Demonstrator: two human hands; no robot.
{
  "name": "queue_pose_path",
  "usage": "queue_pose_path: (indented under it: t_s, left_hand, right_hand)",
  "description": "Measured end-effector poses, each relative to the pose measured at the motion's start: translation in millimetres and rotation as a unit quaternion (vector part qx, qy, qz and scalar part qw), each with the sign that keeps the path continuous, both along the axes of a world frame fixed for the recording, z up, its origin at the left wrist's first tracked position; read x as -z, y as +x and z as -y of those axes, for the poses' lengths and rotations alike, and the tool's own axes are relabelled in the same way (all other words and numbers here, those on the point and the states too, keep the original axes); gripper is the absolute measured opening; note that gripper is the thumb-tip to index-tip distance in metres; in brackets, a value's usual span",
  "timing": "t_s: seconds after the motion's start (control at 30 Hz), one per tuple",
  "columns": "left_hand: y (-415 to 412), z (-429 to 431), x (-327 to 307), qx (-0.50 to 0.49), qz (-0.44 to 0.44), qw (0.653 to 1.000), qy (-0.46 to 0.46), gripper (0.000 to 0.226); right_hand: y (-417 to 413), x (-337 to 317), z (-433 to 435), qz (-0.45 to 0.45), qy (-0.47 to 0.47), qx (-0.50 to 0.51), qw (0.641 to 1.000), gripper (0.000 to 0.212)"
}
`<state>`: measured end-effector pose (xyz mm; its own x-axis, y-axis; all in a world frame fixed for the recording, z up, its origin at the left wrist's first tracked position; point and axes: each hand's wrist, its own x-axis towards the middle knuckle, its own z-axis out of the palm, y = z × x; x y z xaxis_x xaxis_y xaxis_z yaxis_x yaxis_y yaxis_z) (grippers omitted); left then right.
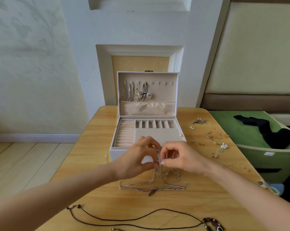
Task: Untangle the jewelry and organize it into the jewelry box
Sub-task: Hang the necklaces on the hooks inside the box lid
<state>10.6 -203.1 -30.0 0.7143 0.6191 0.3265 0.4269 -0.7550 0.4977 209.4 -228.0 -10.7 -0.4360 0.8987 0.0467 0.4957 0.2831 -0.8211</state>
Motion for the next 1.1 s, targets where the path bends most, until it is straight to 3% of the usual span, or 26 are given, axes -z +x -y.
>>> queue_pose_path:
  t_s: [0.17, 0.23, 0.4, 0.5, 0.67, 0.8, 0.93, 1.0, 1.07, 1.1]
  left_hand:
    - [-1.1, -1.4, -33.5, -0.015, 0.114, 0.958, -0.261, 0.006]
    - [-1.3, 1.3, -41.0, -0.016, 0.139, 0.942, -0.304, 0.008]
    - [-6.2, 6.3, -49.9, -0.05, 0.193, 0.928, -0.315, 0.013]
    - [-11.0, 1.9, -53.1, -0.095, 0.254, 0.916, -0.296, 0.015]
    - [-24.5, -19.1, -56.8, -0.234, 0.385, 0.86, -0.239, 0.019]
    - [-35.0, -37.9, -47.9, -0.337, 0.415, 0.812, -0.235, 0.016]
    - [-40.6, -54.4, -42.0, -0.374, 0.386, 0.8, -0.268, 0.015]
    - [-36.8, -59.7, -41.0, -0.382, 0.286, 0.841, -0.254, 0.011]
    - [-26.2, -61.3, -45.8, -0.392, 0.113, 0.902, -0.144, 0.006]
    - [-18.9, -62.7, -50.3, -0.367, 0.069, 0.923, -0.088, 0.015]
  right_hand:
    - [1.1, -10.9, -5.4, -0.129, -0.04, -0.017, 0.991, 0.011]
    - [-0.9, -13.2, -5.8, -0.166, -0.066, -0.031, 0.983, 0.007]
    - [-0.7, -12.7, -9.0, -0.143, -0.12, -0.055, 0.981, 0.028]
    - [1.1, -11.9, -9.0, -0.128, -0.13, -0.066, 0.981, 0.028]
    - [4.0, -15.8, -9.4, -0.157, -0.116, -0.062, 0.979, 0.025]
    - [8.4, -21.8, -14.3, -0.182, -0.093, -0.047, 0.978, 0.025]
    - [8.9, -33.3, -26.0, -0.206, -0.06, -0.028, 0.976, 0.027]
    - [8.0, -42.6, -37.3, -0.204, -0.053, -0.013, 0.977, 0.026]
    - [5.9, -53.4, -52.8, -0.164, -0.047, 0.001, 0.985, 0.025]
    - [3.9, -58.7, -61.8, -0.128, -0.046, 0.005, 0.991, 0.025]
